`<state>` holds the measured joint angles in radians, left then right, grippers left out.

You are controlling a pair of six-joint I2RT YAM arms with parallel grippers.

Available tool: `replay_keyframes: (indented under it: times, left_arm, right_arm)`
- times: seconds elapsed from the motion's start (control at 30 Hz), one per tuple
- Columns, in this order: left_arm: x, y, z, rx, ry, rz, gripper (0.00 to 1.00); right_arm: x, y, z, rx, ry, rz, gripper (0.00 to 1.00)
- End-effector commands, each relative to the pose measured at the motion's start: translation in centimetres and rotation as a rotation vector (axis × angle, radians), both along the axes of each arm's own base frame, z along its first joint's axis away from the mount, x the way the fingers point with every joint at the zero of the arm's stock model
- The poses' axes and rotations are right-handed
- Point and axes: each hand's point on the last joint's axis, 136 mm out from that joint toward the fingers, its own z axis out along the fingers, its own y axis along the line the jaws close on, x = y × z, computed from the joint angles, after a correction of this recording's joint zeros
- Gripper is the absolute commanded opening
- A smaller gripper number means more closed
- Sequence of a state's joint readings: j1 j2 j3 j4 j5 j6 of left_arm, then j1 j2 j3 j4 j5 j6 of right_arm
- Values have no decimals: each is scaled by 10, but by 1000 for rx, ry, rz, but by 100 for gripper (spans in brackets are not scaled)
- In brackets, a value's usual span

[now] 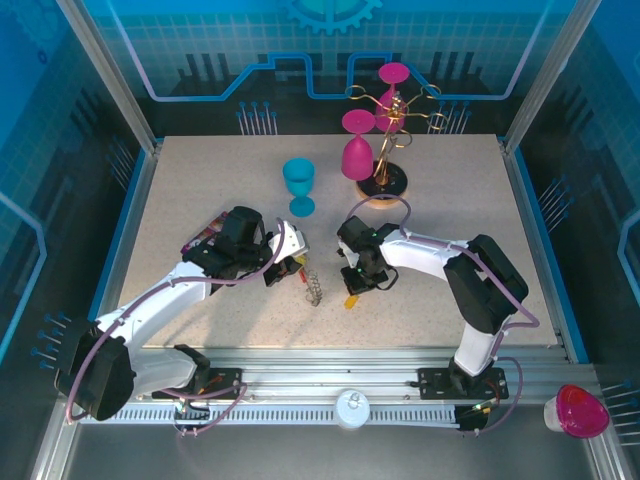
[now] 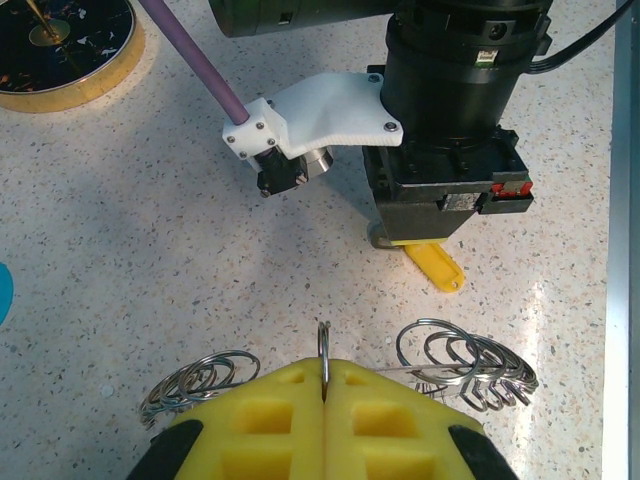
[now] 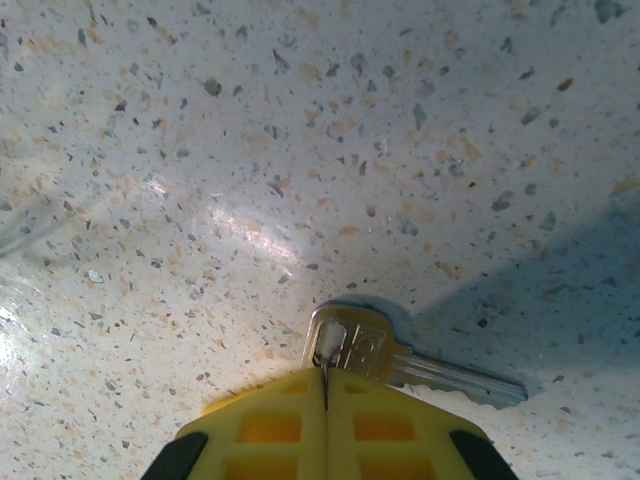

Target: Put the keys on the keyring

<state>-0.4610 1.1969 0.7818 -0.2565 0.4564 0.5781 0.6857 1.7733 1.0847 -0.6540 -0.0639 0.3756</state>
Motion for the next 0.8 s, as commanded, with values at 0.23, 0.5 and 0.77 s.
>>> replay_keyframes:
  times: [0.23, 0.5, 0.77]
  left_arm:
    - [0, -7, 13, -81, -24, 2, 0]
    - [-8, -16, 22, -167, 23, 1, 0]
    - [-15, -26, 11, -158, 21, -40, 0]
  right_arm:
    - [13, 12, 91, 224, -302, 140, 0]
    - [11, 33, 164, 441, -551, 296, 0]
    - [-5, 67, 185, 673, -578, 457, 0]
